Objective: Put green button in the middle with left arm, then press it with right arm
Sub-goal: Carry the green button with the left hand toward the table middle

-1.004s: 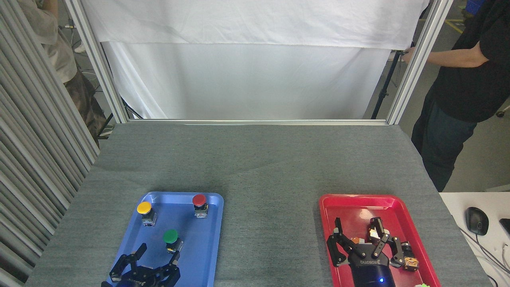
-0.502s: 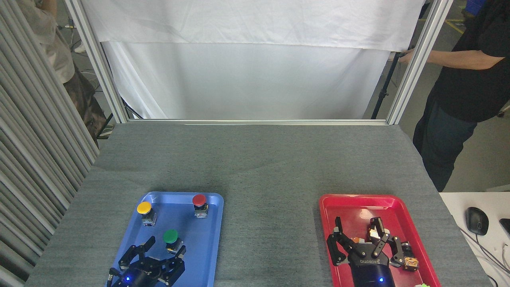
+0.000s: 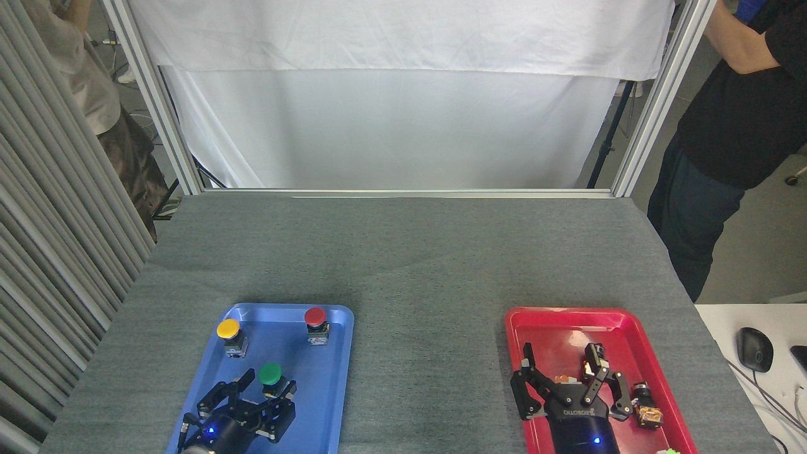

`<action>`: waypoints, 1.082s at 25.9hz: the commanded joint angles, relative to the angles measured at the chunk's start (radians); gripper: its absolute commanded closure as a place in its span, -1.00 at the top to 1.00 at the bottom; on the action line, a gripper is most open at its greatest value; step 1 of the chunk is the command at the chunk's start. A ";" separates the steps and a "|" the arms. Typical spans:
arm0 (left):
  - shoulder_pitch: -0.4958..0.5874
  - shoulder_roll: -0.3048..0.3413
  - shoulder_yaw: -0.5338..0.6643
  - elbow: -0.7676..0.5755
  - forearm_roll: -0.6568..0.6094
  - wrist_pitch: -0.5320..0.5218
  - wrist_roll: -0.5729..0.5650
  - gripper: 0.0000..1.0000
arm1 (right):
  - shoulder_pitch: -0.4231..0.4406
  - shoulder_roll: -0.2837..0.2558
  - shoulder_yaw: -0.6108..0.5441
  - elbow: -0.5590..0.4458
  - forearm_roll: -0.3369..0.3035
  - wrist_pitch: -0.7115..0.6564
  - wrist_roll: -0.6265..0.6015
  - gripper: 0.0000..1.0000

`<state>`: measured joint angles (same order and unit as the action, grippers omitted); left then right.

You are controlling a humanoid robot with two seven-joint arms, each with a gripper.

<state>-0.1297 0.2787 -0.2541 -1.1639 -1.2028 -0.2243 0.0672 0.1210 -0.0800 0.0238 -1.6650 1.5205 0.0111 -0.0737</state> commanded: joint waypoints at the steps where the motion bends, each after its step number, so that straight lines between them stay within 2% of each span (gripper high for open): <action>1: -0.005 -0.004 -0.002 0.016 0.000 0.005 -0.009 -0.58 | 0.002 0.002 0.010 0.001 0.001 0.001 0.003 0.99; 3: -0.004 0.000 -0.007 0.013 -0.001 -0.007 -0.033 -1.00 | 0.000 0.006 0.008 0.001 0.001 0.003 0.003 0.99; 6: -0.007 0.008 -0.007 -0.026 -0.004 -0.072 -0.032 -1.00 | -0.006 0.009 0.013 0.001 0.003 0.004 0.003 0.99; 10: -0.011 0.011 -0.013 -0.184 -0.004 -0.130 0.005 -1.00 | -0.017 0.017 0.016 0.004 0.003 0.004 0.005 0.99; 13: -0.082 -0.052 -0.149 -0.203 -0.014 -0.118 0.037 -1.00 | -0.038 0.017 0.019 0.004 0.004 0.004 0.017 0.99; 15: -0.146 -0.112 -0.249 -0.120 -0.081 -0.093 0.034 -1.00 | -0.040 0.017 0.019 0.008 0.004 0.003 0.017 0.99; 17: -0.194 -0.200 -0.320 -0.013 -0.173 -0.070 0.028 -1.00 | -0.041 0.017 0.019 0.010 0.004 0.003 0.017 0.99; 21: -0.248 -0.352 -0.330 0.211 -0.250 -0.069 0.034 -1.00 | -0.043 0.017 0.019 0.014 0.004 0.000 0.017 0.99; 24: -0.289 -0.397 -0.329 0.325 -0.248 -0.066 0.040 -1.00 | -0.041 0.016 0.022 0.017 0.003 0.000 0.017 0.99; 28: -0.303 -0.415 -0.335 0.366 -0.248 -0.029 0.042 -1.00 | -0.041 0.016 0.038 0.028 0.003 0.000 0.017 0.99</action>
<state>-0.4190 -0.1170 -0.5831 -0.8421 -1.4486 -0.2756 0.1079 0.0791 -0.0640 0.0532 -1.6429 1.5236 0.0099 -0.0568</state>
